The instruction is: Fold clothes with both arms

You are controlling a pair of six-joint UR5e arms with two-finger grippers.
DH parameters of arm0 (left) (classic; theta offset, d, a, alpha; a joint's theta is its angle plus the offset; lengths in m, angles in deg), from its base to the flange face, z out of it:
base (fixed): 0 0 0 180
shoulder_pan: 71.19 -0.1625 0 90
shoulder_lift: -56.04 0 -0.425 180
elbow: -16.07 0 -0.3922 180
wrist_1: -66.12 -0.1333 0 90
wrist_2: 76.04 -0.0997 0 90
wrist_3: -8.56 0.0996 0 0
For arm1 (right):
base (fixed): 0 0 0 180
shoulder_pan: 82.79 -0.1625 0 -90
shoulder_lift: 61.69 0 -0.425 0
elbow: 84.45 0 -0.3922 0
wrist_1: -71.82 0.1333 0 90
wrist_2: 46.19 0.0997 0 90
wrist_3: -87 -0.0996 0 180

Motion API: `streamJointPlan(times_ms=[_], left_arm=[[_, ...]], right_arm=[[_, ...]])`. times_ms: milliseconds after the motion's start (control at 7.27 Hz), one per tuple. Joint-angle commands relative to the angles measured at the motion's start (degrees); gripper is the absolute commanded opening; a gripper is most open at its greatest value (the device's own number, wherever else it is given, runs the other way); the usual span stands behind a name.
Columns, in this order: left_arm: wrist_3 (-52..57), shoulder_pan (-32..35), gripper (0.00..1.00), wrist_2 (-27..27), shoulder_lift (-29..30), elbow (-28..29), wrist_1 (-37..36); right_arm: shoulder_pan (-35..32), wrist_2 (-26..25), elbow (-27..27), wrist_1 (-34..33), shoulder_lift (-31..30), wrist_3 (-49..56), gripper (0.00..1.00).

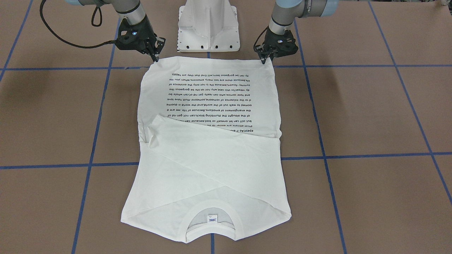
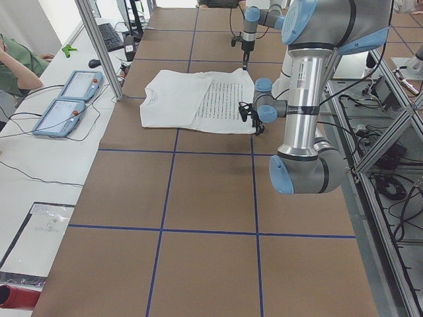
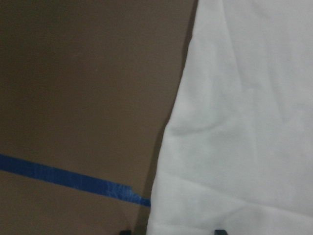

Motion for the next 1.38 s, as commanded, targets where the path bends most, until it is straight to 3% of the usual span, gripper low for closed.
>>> streamJointPlan(times_ms=[0,963,1100,1238], left_arm=[[0.0,0.2,0.38,0.0,0.1,-0.5,0.0],[0.1,1.0,0.38,0.0,0.0,-0.4,-0.8],[0.1,0.9,0.32,0.1,0.1,-0.4,-0.8],[0.0,0.9,0.19,0.1,0.2,-0.4,-0.8]], right_arm=[[-0.3,0.0,-0.1,0.0,-0.1,0.0,0.00],[-0.3,0.0,-0.3,0.0,-0.1,0.0,0.00],[-0.3,0.0,-0.3,0.0,-0.1,0.0,0.00],[-0.3,0.1,-0.3,0.0,0.0,0.0,0.00]])
